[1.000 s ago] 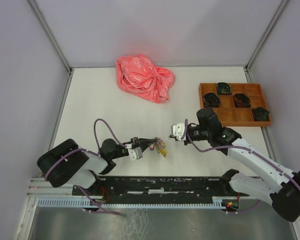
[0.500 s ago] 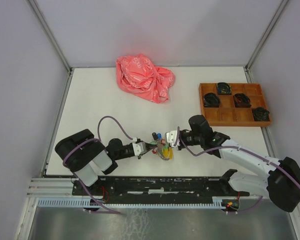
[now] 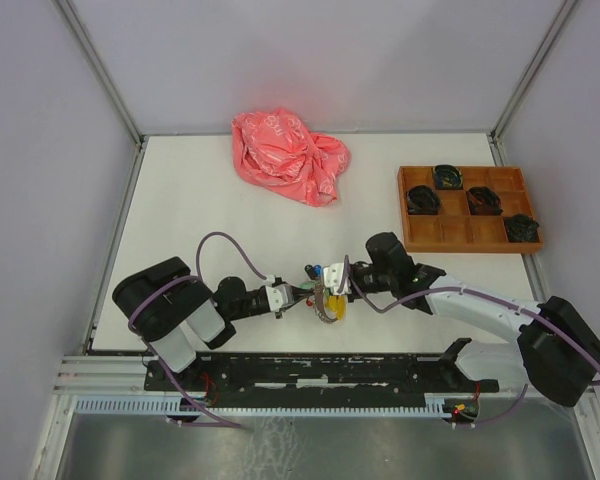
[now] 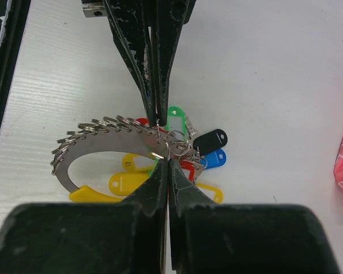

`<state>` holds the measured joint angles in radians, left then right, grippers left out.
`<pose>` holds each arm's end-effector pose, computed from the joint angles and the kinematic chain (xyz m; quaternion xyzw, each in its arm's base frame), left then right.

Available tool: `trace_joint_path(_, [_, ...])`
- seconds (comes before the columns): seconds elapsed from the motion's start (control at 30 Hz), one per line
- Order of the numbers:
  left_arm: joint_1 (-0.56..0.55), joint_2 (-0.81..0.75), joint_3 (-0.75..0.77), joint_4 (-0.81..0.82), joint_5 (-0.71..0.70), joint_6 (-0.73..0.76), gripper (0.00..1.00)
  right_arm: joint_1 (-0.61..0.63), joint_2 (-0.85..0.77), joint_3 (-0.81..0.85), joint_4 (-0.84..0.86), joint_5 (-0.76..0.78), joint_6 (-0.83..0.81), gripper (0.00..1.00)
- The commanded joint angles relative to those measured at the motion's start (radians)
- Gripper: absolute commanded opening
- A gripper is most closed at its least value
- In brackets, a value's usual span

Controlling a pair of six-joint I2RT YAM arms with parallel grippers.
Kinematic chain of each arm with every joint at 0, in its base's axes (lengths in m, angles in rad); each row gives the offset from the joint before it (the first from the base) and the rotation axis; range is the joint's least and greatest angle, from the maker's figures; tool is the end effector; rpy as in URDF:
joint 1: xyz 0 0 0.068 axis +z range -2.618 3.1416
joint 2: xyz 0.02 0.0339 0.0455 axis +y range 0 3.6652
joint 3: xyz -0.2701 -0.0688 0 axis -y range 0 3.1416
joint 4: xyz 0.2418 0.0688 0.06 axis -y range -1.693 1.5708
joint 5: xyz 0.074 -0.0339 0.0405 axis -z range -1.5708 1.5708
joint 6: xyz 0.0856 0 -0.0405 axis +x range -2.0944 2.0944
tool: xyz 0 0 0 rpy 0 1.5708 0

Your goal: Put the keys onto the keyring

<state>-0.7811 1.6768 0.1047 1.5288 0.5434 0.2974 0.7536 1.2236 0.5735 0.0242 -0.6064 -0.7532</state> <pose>0.1502 -0.2112 0.1338 0.5165 0.5017 -0.3478 0.6004 0.1663 0.2230 0.1843 -0.6805 0.5269 0.2660 0.4343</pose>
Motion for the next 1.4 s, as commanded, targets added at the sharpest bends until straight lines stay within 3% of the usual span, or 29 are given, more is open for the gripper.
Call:
trace_joint_path(0.0, [0.001, 0.007, 0.019, 0.201, 0.007, 0.035, 0.03, 0.013, -0.012, -0.006, 0.033, 0.015, 0.032, 0.01])
trace_joint_path(1.37, [0.0, -0.015, 0.024, 0.2, 0.053, 0.007, 0.03, 0.063, 0.026, -0.013, 0.084, 0.045, 0.09, 0.01])
